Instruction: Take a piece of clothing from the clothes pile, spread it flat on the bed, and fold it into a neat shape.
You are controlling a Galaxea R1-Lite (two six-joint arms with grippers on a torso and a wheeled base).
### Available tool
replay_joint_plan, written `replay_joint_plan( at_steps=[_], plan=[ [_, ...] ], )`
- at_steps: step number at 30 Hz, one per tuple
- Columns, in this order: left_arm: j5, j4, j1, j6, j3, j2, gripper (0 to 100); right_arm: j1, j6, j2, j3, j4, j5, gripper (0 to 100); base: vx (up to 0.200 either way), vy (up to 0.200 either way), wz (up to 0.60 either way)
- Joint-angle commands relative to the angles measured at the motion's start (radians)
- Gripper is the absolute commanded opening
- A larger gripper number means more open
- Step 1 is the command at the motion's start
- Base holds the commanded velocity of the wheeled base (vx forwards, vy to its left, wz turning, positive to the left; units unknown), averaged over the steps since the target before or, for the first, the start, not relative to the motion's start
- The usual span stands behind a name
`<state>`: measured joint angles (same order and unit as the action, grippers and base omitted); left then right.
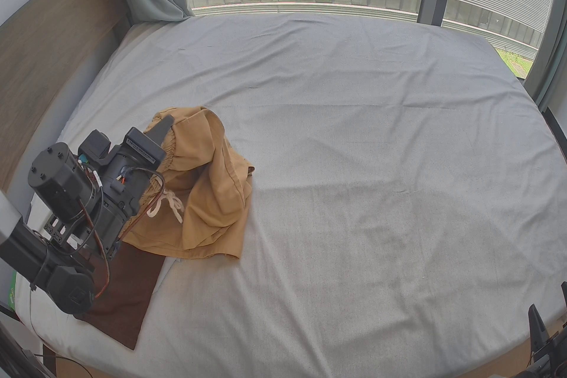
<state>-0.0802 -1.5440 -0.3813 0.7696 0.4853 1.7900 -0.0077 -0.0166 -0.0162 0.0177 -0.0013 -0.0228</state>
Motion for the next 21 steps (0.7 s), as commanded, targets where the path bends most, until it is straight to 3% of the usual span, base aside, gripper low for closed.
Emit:
replay_joint_plan(
  at_steps=[1, 21],
  plan=[
    [-0.023, -0.001, -0.044, 0.016, 0.021, -0.004, 0, 0.000, -0.002, 0.016, -0.018, 0.000, 0.000, 100, 0.000, 0.000, 0.00],
    [-0.099, 0.090, -0.265, 0.017, 0.171, -0.008, 0, 0.000, 0.000, 0.016, -0.018, 0.000, 0.000, 100, 0.000, 0.000, 0.00]
  ],
)
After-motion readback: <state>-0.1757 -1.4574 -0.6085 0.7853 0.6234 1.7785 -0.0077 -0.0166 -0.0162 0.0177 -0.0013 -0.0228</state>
